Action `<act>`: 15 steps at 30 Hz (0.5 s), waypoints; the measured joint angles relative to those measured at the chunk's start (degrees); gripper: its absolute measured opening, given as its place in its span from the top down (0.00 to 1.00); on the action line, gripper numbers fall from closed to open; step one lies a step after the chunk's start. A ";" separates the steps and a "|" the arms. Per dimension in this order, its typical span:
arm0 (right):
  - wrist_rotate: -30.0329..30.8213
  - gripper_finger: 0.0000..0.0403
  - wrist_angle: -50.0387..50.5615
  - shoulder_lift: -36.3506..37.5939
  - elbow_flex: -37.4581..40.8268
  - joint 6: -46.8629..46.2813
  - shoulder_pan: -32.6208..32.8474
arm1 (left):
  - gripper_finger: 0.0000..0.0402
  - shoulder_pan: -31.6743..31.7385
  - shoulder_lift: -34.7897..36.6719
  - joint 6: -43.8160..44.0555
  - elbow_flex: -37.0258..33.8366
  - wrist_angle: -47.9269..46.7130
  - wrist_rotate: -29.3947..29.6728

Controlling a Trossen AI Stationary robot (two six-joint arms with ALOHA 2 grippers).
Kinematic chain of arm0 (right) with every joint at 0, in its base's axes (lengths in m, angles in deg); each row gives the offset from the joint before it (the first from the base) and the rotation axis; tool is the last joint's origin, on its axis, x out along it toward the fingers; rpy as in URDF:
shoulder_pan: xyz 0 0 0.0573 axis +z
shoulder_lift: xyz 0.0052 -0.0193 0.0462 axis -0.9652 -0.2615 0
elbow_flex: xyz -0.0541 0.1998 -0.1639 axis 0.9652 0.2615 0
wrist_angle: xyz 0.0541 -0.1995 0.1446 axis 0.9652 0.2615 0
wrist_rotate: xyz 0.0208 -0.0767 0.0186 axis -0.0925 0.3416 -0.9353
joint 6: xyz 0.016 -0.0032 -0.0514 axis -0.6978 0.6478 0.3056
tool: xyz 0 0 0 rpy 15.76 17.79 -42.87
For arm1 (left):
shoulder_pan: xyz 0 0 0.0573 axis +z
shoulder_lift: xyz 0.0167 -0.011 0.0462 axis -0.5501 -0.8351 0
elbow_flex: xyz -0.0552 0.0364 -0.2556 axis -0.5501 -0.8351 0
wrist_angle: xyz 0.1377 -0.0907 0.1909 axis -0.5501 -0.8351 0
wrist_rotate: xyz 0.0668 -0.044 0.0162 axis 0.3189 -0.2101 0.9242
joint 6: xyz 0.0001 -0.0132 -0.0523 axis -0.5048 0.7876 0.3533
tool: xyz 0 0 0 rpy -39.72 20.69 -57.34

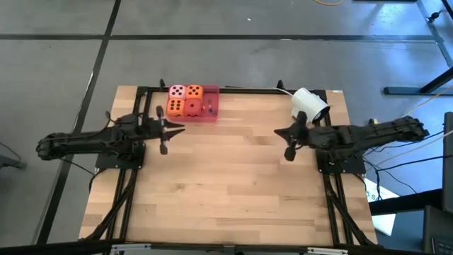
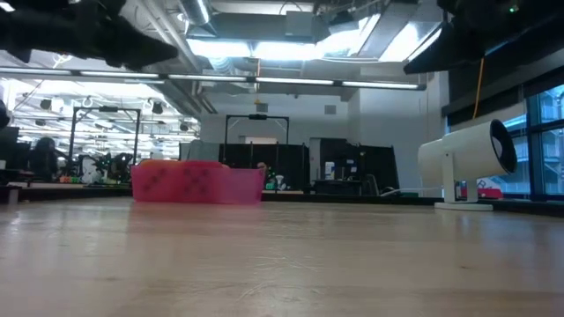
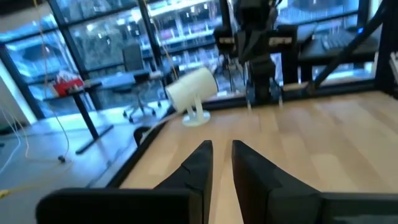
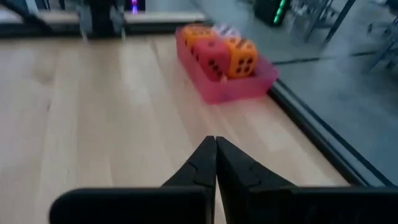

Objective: Pick & Place Dice
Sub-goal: Return to Home Position

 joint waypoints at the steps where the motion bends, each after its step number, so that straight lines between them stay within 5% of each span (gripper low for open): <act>1: 0.05 0.98 -0.73 1.42 0.75 0.12 -0.06 | 0.87 0.00 1.19 0.02 -0.60 0.02 0.00; 15: -3.65 0.97 2.47 16.28 1.63 2.75 -0.05 | 0.87 -0.04 16.04 0.11 -10.83 6.03 -3.22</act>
